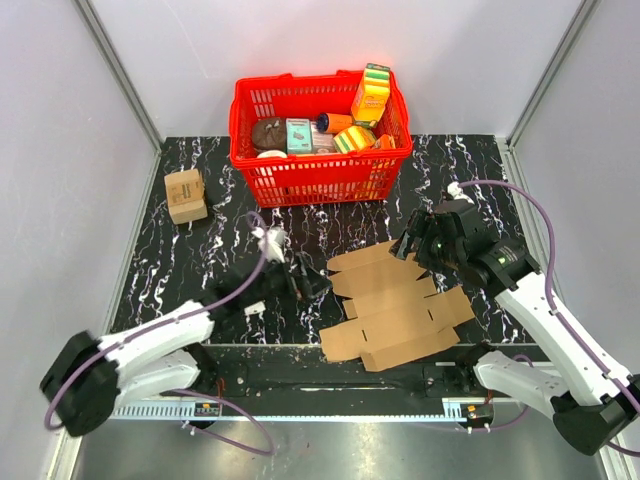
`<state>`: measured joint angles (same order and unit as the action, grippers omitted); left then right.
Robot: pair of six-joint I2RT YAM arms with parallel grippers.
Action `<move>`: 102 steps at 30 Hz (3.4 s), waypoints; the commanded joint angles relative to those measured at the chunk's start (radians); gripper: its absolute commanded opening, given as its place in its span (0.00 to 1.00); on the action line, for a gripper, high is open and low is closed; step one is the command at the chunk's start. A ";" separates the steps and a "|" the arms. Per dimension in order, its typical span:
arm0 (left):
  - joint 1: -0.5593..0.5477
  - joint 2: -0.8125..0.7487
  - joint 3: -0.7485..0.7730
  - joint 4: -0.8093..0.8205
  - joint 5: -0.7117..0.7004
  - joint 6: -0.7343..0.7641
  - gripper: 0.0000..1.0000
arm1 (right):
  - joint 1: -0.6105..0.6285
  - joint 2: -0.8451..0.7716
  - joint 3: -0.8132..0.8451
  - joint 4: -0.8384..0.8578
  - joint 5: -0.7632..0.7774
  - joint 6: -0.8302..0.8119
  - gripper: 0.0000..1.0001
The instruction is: Fold the paper box
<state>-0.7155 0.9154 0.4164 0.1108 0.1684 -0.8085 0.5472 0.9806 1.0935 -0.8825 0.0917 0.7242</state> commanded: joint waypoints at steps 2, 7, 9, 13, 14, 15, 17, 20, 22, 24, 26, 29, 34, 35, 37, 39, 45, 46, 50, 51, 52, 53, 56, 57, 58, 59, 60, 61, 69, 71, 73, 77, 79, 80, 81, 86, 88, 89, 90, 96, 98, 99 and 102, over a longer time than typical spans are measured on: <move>-0.101 0.230 0.005 0.355 -0.050 -0.165 0.99 | 0.002 -0.011 0.039 0.045 -0.015 0.006 0.86; -0.117 0.387 0.007 0.444 -0.078 -0.236 0.99 | 0.002 -0.013 0.057 0.047 -0.023 -0.019 0.86; -0.121 0.417 0.022 0.431 -0.096 -0.245 0.99 | 0.002 -0.013 0.059 0.047 -0.027 -0.031 0.86; -0.124 0.453 0.053 0.374 -0.147 -0.270 0.95 | 0.002 -0.017 0.057 0.047 -0.029 -0.042 0.86; -0.124 0.468 0.056 0.369 -0.152 -0.277 0.92 | 0.002 -0.023 0.057 0.047 -0.029 -0.042 0.86; -0.122 0.477 0.059 0.365 -0.161 -0.284 0.91 | 0.002 -0.020 0.055 0.047 -0.030 -0.043 0.86; -0.122 0.502 0.064 0.368 -0.165 -0.297 0.89 | 0.002 -0.022 0.054 0.050 -0.029 -0.046 0.86; -0.122 0.531 0.077 0.380 -0.165 -0.317 0.86 | 0.000 -0.025 0.048 0.057 -0.035 -0.046 0.86; -0.122 0.560 0.096 0.379 -0.198 -0.324 0.83 | 0.000 -0.025 0.042 0.060 -0.044 -0.046 0.86; -0.122 0.588 0.110 0.372 -0.211 -0.325 0.80 | 0.000 -0.023 0.045 0.062 -0.047 -0.046 0.86; -0.122 0.612 0.128 0.369 -0.219 -0.331 0.77 | -0.001 -0.023 0.045 0.063 -0.047 -0.051 0.86; -0.122 0.637 0.148 0.379 -0.228 -0.339 0.69 | 0.000 -0.025 0.043 0.062 -0.046 -0.058 0.86; -0.122 0.686 0.179 0.383 -0.222 -0.340 0.53 | 0.000 -0.029 0.040 0.062 -0.043 -0.071 0.86; -0.122 0.695 0.180 0.385 -0.222 -0.340 0.52 | 0.000 -0.031 0.039 0.062 -0.041 -0.072 0.87; -0.122 0.700 0.180 0.386 -0.224 -0.339 0.50 | -0.001 -0.033 0.037 0.062 -0.041 -0.074 0.86; -0.122 0.709 0.179 0.392 -0.222 -0.337 0.40 | -0.001 -0.033 0.034 0.062 -0.041 -0.074 0.86; -0.124 0.720 0.171 0.428 -0.213 -0.345 0.13 | -0.003 -0.034 0.025 0.063 -0.043 -0.074 0.86; -0.124 0.718 0.173 0.428 -0.211 -0.345 0.10 | -0.003 -0.034 0.023 0.062 -0.044 -0.074 0.87; -0.121 0.695 0.179 0.412 -0.217 -0.337 0.00 | -0.003 -0.040 0.014 0.068 -0.038 -0.069 0.86; -0.118 0.688 0.183 0.400 -0.221 -0.331 0.00 | -0.003 -0.042 0.011 0.070 -0.038 -0.069 0.86; -0.116 0.682 0.186 0.392 -0.222 -0.328 0.00 | -0.003 -0.045 0.008 0.070 -0.032 -0.065 0.86; -0.113 0.665 0.188 0.386 -0.222 -0.327 0.00 | -0.003 -0.046 0.006 0.068 -0.029 -0.062 0.86; -0.087 0.613 0.188 0.360 -0.227 -0.320 0.00 | -0.004 -0.054 -0.007 0.068 -0.015 -0.048 0.86; -0.070 0.599 0.182 0.346 -0.231 -0.320 0.00 | -0.006 -0.056 -0.017 0.068 -0.014 -0.043 0.86; -0.061 0.582 0.179 0.337 -0.233 -0.317 0.00 | -0.007 -0.063 -0.021 0.070 -0.007 -0.031 0.87; -0.052 0.547 0.176 0.328 -0.239 -0.317 0.00 | -0.009 -0.068 -0.027 0.070 -0.004 -0.022 0.87; -0.036 0.527 0.164 0.307 -0.254 -0.319 0.00 | -0.009 -0.072 -0.041 0.070 0.000 -0.011 0.86; -0.030 0.510 0.156 0.296 -0.263 -0.322 0.00 | -0.010 -0.085 -0.047 0.070 0.005 0.013 0.87; -0.001 0.303 0.058 0.173 -0.415 -0.373 0.00 | -0.010 -0.117 -0.144 0.105 -0.026 0.158 0.87; -0.001 0.261 0.039 0.158 -0.435 -0.377 0.00 | -0.009 -0.118 -0.165 0.116 -0.036 0.187 0.87; 0.001 0.243 0.016 0.136 -0.460 -0.389 0.00 | -0.009 -0.118 -0.210 0.140 -0.058 0.231 0.87; 0.004 0.195 -0.005 0.102 -0.483 -0.399 0.00 | -0.010 -0.132 -0.297 0.175 -0.078 0.316 0.87; 0.004 0.186 -0.013 0.089 -0.492 -0.399 0.00 | -0.009 -0.148 -0.351 0.194 -0.079 0.362 0.87; 0.004 0.178 -0.014 0.086 -0.495 -0.400 0.00 | -0.009 -0.154 -0.368 0.194 -0.078 0.379 0.87; 0.004 0.175 -0.013 0.075 -0.501 -0.400 0.00 | -0.009 -0.160 -0.395 0.194 -0.076 0.408 0.86; 0.005 0.165 -0.008 0.053 -0.514 -0.399 0.00 | -0.009 -0.180 -0.480 0.200 -0.089 0.481 0.85; 0.005 0.163 -0.008 0.050 -0.517 -0.400 0.00 | -0.009 -0.177 -0.521 0.220 -0.138 0.509 0.85; 0.005 0.163 -0.010 0.052 -0.517 -0.402 0.00 | -0.009 -0.175 -0.538 0.237 -0.154 0.520 0.84; 0.005 0.163 -0.010 0.052 -0.515 -0.405 0.00 | -0.009 -0.174 -0.572 0.272 -0.183 0.540 0.84; 0.005 0.168 -0.011 0.055 -0.507 -0.403 0.00 | -0.009 -0.109 -0.656 0.405 -0.250 0.577 0.83; 0.005 0.165 -0.014 0.056 -0.507 -0.402 0.00 | -0.009 -0.083 -0.670 0.439 -0.263 0.580 0.82; 0.005 0.165 -0.013 0.056 -0.509 -0.400 0.00 | -0.009 -0.073 -0.679 0.460 -0.273 0.583 0.82; 0.005 0.171 -0.010 0.058 -0.510 -0.397 0.00 | -0.009 -0.042 -0.688 0.488 -0.277 0.589 0.81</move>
<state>-0.7151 1.0992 0.4053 0.1486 -0.3168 -1.2034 0.5411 0.9142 0.4141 -0.4992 -0.1497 1.2816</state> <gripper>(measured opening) 0.027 0.819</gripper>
